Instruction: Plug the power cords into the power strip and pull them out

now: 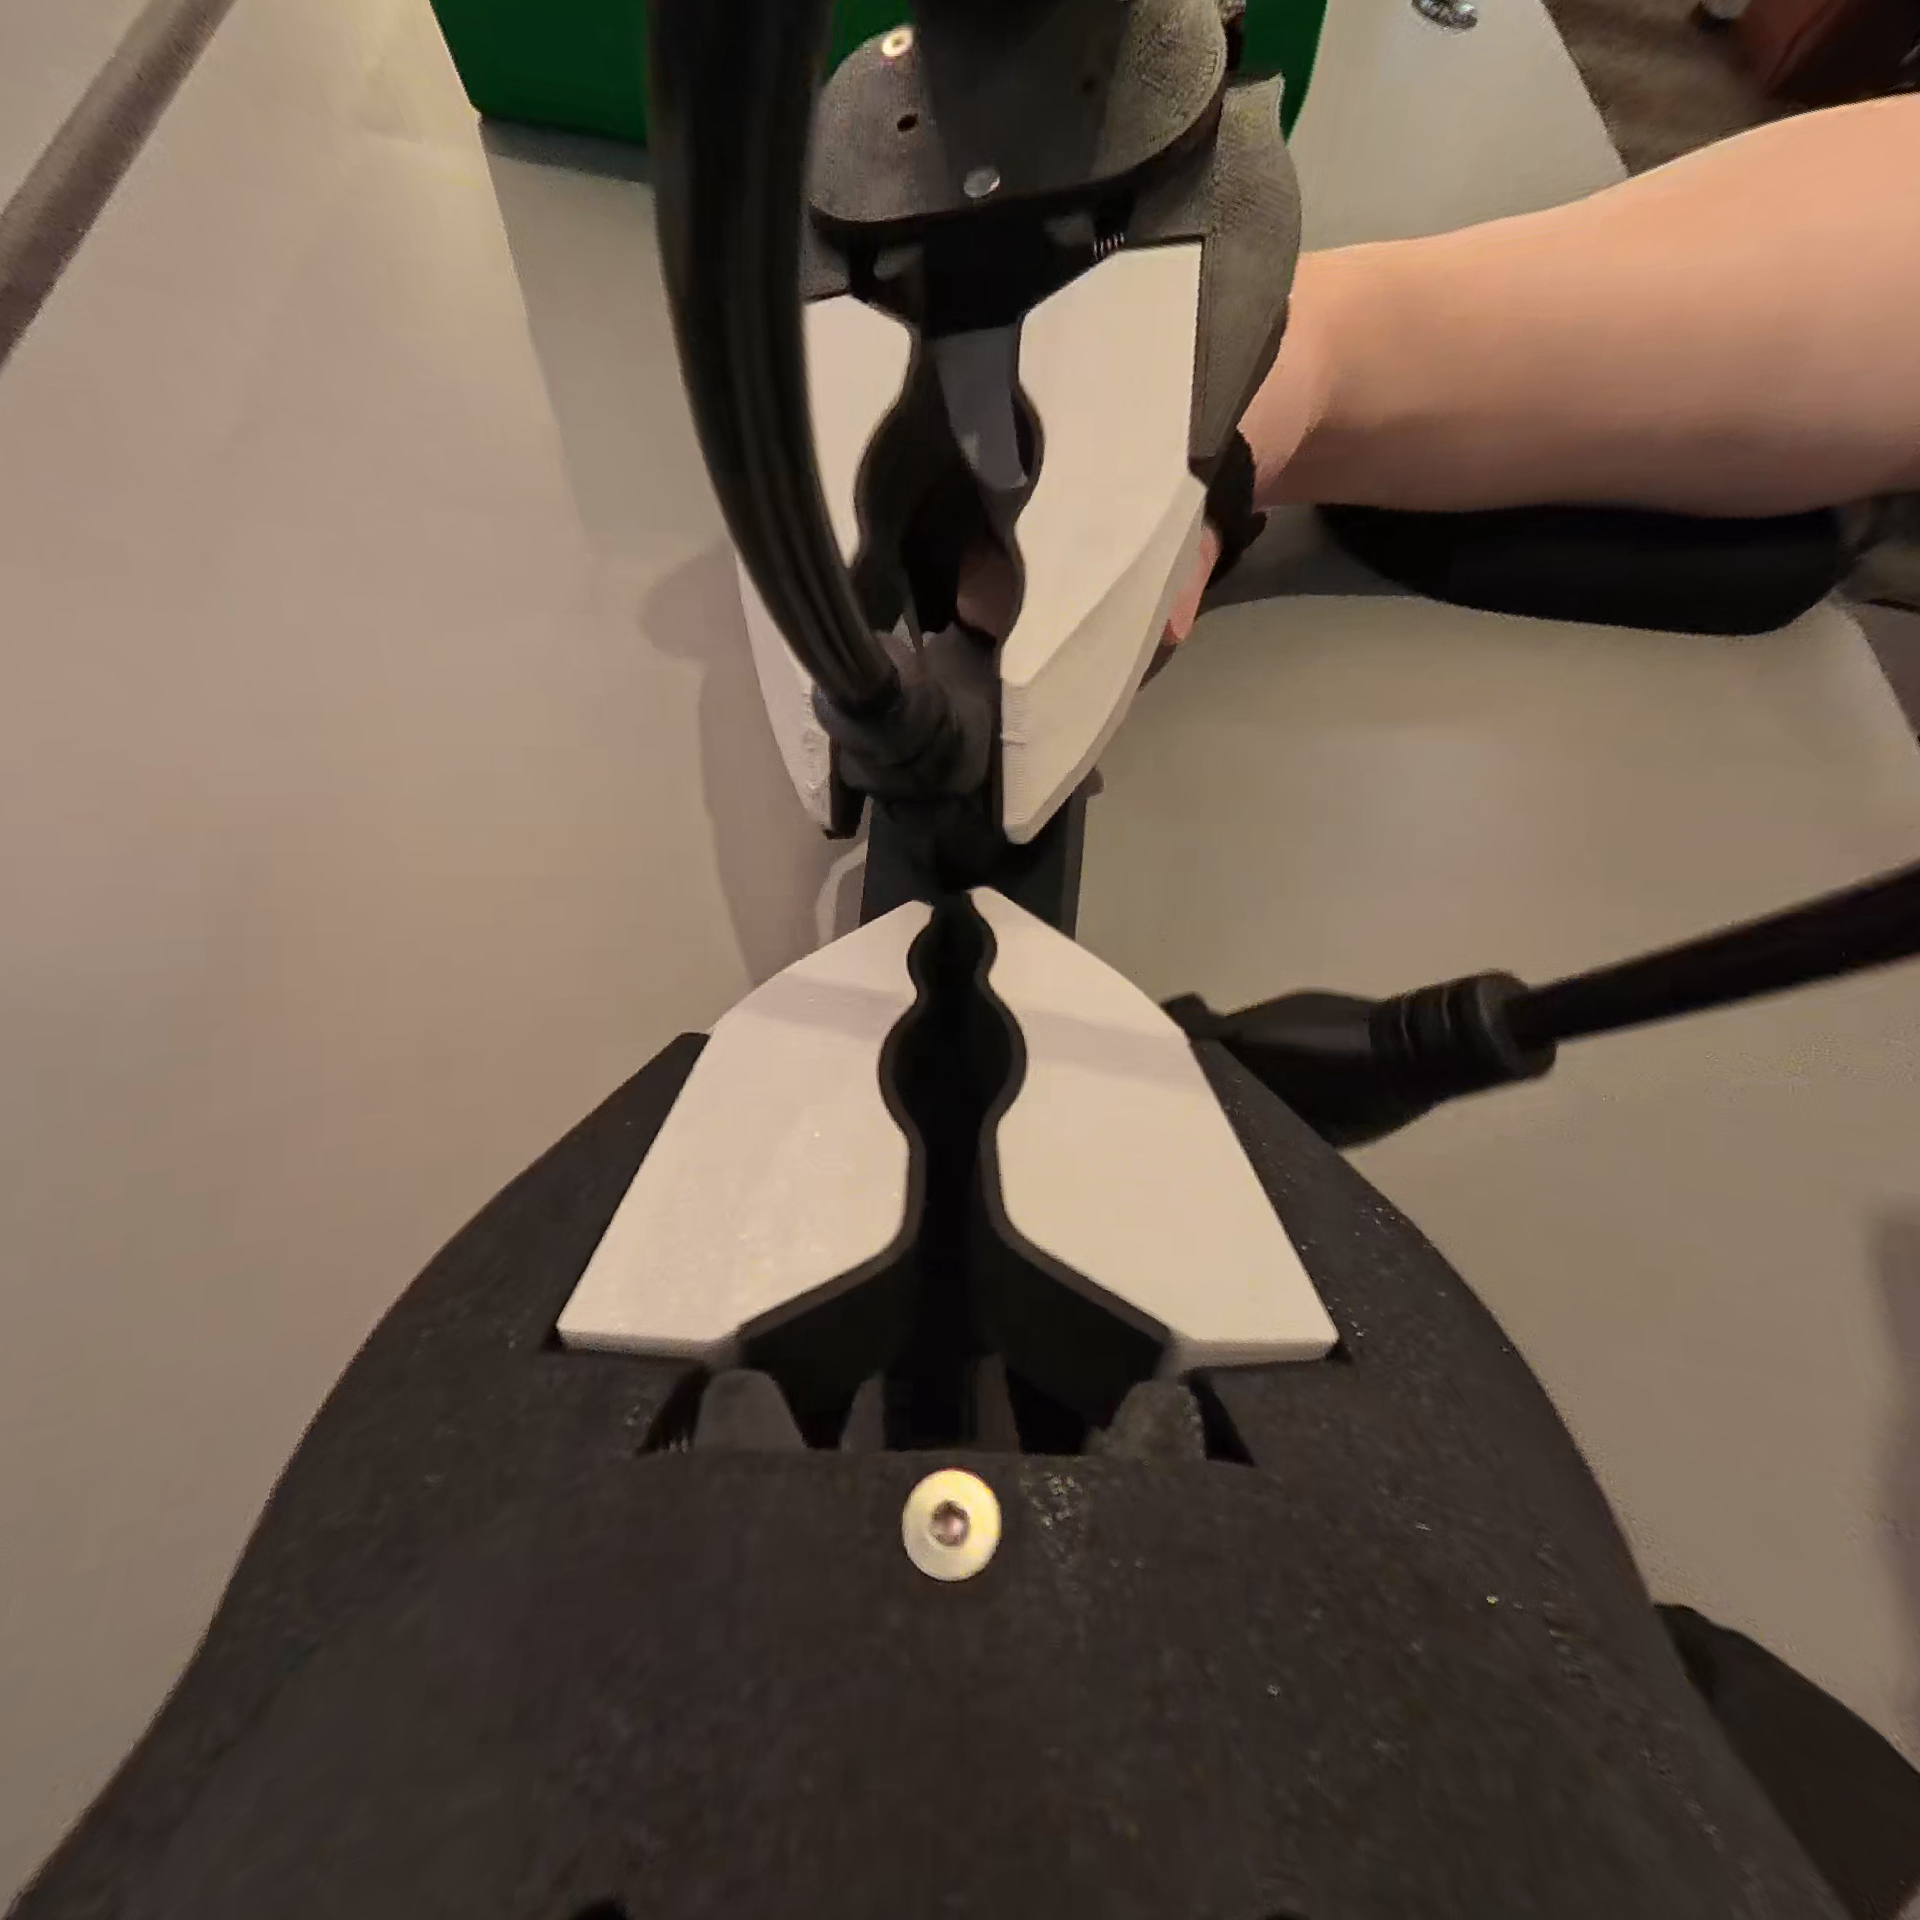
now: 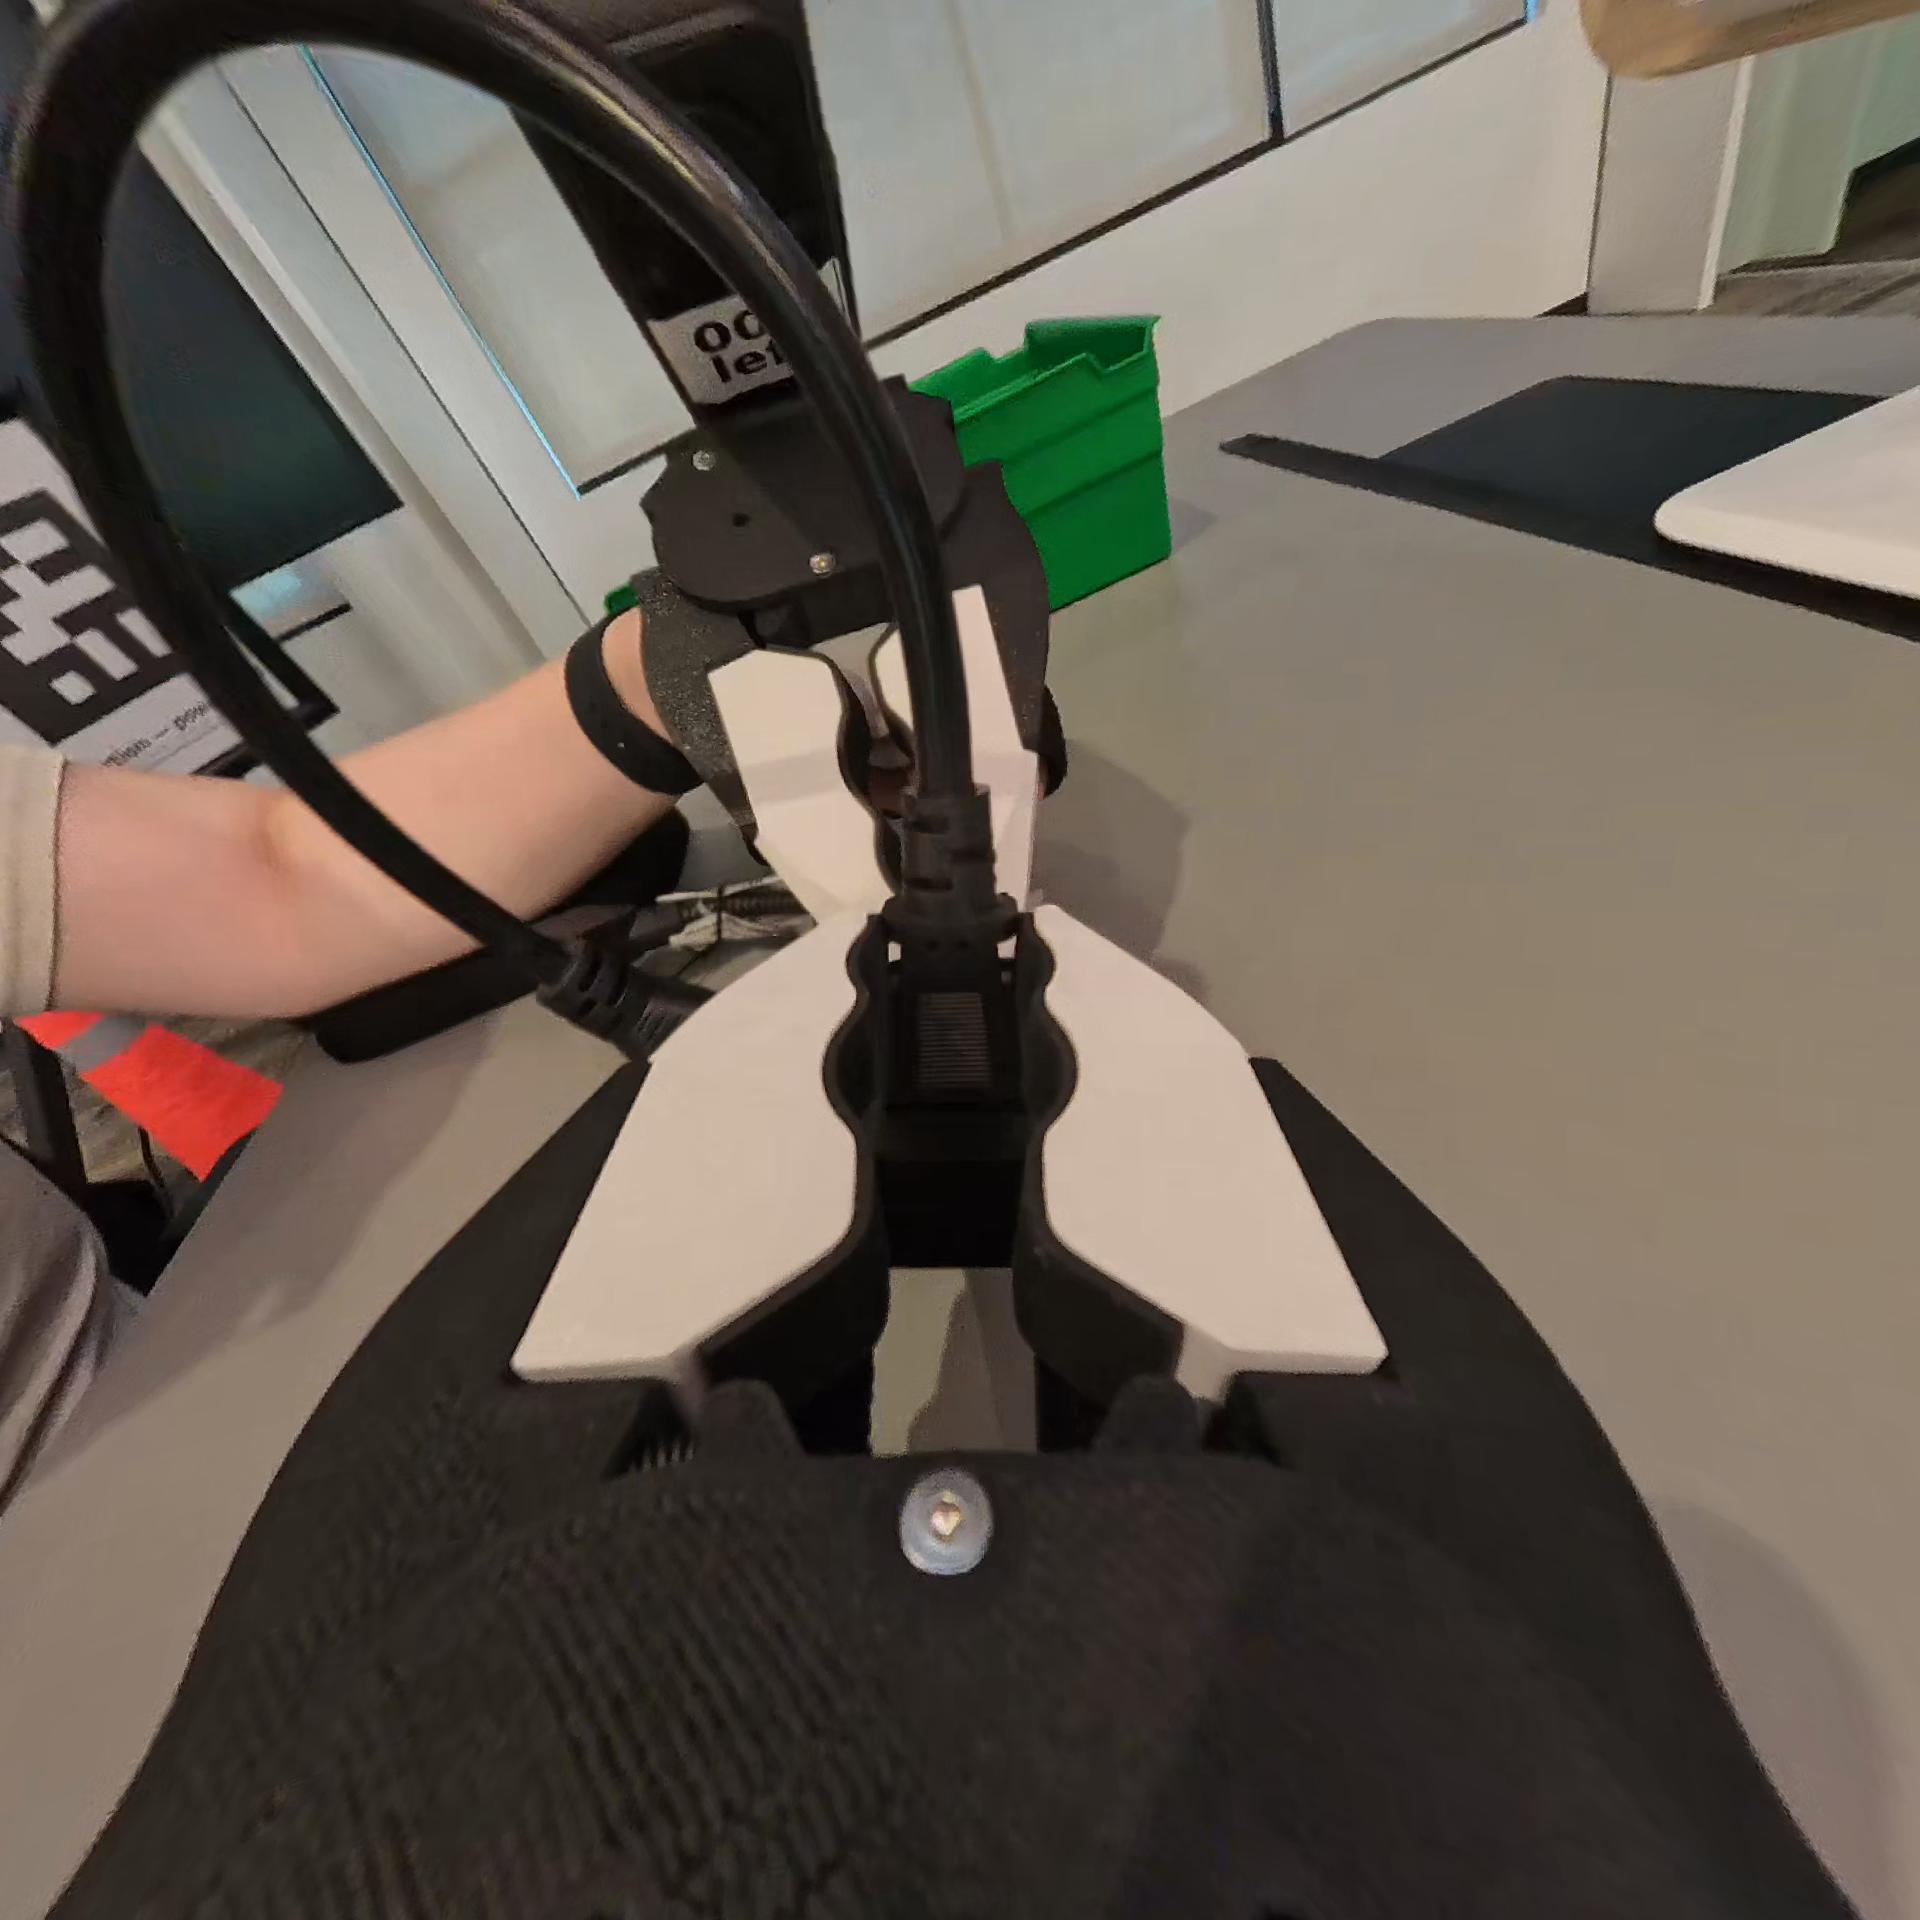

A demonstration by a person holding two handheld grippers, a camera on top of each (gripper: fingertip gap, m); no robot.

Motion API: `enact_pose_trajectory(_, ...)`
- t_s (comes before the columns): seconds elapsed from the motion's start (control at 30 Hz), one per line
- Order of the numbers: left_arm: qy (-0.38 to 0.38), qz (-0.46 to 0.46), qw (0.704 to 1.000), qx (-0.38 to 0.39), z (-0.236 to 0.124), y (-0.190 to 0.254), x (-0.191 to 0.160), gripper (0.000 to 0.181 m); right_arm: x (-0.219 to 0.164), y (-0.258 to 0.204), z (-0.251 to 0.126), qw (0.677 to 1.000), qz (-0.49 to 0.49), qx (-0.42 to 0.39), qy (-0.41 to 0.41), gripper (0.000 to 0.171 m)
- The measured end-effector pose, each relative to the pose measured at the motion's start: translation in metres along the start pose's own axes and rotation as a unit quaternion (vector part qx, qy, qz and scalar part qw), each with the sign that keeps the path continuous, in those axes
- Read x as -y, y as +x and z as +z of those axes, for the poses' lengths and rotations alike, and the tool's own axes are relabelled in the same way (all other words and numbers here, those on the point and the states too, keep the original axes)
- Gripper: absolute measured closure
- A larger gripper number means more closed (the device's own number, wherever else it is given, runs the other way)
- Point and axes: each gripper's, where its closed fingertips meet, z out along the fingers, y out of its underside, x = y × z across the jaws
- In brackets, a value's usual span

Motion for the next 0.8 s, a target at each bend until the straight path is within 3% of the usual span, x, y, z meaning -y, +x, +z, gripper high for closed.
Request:
enact_pose_trajectory(0.2, -0.034, -0.027, 0.999, -0.018, 0.005, 0.007, -0.008, 0.174, -0.015, -0.006, -0.004, 0.998, -0.026, 0.022, -0.057, 0.147)
enact_pose_trajectory(0.4, -0.061, 0.032, 0.998, 0.015, 0.005, 0.003, -0.011, 0.166, -0.02, -0.007, -0.004, 0.996, -0.033, 0.025, -0.081, 0.146)
enact_pose_trajectory(0.67, -0.081, 0.03, 0.996, 0.009, 0.009, 0.006, -0.017, 0.172, -0.025, -0.005, -0.002, 0.994, -0.033, 0.017, -0.099, 0.146)
enact_pose_trajectory(0.8, -0.106, 0.036, 0.993, 0.031, 0.01, 0.004, -0.019, 0.166, -0.031, -0.006, -0.001, 0.992, -0.042, 0.015, -0.12, 0.145)
